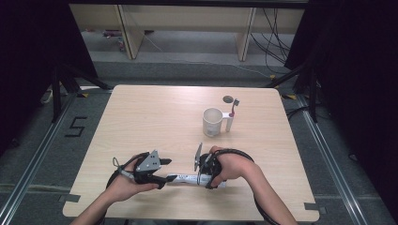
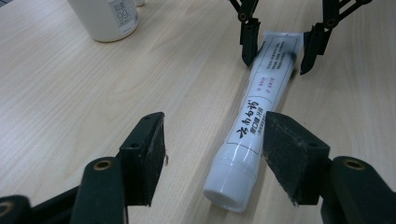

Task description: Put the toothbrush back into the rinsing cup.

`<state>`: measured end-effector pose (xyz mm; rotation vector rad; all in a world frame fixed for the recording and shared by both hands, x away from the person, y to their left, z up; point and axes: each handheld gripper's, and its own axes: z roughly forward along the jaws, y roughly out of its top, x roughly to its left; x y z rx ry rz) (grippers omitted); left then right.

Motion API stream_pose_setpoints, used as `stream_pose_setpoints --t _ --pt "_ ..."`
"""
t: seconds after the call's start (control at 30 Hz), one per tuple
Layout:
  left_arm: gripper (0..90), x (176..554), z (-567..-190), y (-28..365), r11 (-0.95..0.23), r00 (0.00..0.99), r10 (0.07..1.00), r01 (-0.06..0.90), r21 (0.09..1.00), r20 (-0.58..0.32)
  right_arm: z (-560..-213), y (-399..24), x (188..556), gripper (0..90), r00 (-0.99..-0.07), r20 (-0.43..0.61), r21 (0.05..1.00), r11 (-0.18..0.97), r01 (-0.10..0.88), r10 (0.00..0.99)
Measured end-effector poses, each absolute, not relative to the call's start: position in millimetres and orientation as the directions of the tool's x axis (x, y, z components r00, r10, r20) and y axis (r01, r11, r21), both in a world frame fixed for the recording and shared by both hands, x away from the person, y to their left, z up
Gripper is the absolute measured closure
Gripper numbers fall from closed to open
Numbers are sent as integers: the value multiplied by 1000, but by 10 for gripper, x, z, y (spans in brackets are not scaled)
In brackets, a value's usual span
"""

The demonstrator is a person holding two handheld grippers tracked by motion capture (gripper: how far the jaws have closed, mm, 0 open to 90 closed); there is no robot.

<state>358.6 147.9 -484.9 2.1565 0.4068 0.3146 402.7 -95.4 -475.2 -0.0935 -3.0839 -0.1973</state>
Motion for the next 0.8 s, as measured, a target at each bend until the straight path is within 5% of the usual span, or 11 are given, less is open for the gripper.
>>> stream_pose_setpoints --t 0.07,0.8 --pt "388 3586 -4857 1482 -546 914 400 173 820 73 -4781 -937 4058 444 -999 44 158 987 10 3" --pt "376 3585 -4878 1484 -550 915 395 165 819 81 -4747 -880 4047 619 -998 45 105 993 53 49"
